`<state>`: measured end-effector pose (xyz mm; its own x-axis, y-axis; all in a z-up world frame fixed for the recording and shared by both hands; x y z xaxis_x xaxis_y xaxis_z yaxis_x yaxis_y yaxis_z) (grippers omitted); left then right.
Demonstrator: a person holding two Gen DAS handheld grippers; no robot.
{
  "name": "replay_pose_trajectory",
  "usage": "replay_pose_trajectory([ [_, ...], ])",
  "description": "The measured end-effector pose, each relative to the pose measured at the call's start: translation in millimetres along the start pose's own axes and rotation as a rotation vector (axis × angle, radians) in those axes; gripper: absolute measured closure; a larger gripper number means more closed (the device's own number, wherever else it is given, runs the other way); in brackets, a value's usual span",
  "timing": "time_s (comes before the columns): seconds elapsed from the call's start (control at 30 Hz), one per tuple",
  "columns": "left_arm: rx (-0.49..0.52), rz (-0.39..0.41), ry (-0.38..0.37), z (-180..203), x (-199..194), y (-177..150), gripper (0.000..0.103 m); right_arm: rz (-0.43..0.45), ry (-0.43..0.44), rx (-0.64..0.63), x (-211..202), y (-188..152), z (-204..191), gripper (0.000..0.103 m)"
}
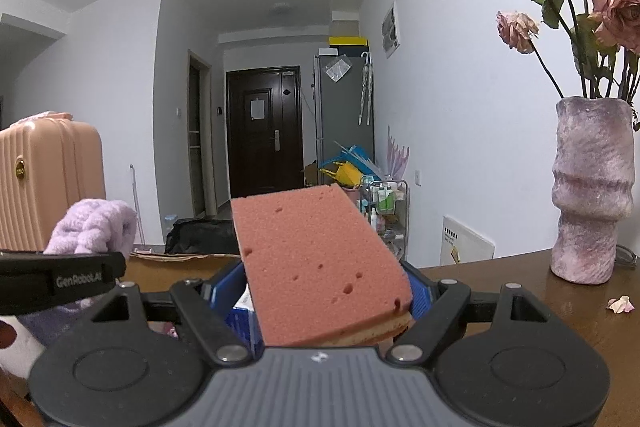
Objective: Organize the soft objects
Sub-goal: 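Open the left gripper dropping the hair tie while the right drops the sponge into the box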
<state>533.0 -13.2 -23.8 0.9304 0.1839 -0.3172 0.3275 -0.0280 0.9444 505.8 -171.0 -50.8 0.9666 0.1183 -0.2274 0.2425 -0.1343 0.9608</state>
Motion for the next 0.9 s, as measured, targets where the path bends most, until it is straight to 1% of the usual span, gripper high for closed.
replay_pose_trajectory([
  [0.03,-0.007,-0.003,0.006,-1,0,0,0.060,0.001,-0.001,0.000,1,1,1,0.019],
  [0.07,-0.017,-0.006,0.011,0,0,1,0.054,0.002,-0.001,0.002,1,1,2,0.015],
  [0.13,-0.044,-0.006,0.013,-4,-1,1,0.051,0.000,-0.004,0.013,2,1,4,0.009],
  [0.2,-0.048,-0.007,0.022,-5,-1,1,0.042,0.001,-0.006,0.025,2,2,7,0.001],
  [0.23,-0.054,-0.003,0.028,-5,-3,1,0.031,0.007,-0.004,0.030,2,2,8,0.000],
  [0.27,-0.060,0.012,0.039,-5,-5,1,0.016,0.014,-0.002,0.033,0,3,8,0.000],
  [0.33,-0.068,0.050,0.078,-5,-13,2,0.000,0.029,0.001,0.033,-2,3,8,0.000],
  [0.4,-0.065,0.083,0.096,-4,-18,1,0.000,0.036,0.006,0.030,-4,3,8,0.000],
  [0.53,-0.051,0.060,0.092,-3,-15,2,0.000,0.044,0.007,0.031,-5,3,8,0.000],
  [0.8,-0.060,0.056,0.102,-4,-13,4,0.000,0.057,0.011,0.034,-10,3,9,0.000],
  [0.9,-0.059,0.051,0.096,-7,-16,-1,0.000,0.064,0.015,0.035,-12,3,10,0.000],
])
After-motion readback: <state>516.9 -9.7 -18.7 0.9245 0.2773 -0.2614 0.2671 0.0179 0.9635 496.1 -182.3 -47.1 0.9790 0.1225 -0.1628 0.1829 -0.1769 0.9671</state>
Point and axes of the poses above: each gripper's, at about its wrist camera, not at the fingertips, and x roughly the way its jaws point, z to its right, y to its top, the point moved 1 cm from there along x, roughly the way its jaws point, and after that the axes turned 6 degrees about x, right-handed, at the moved point
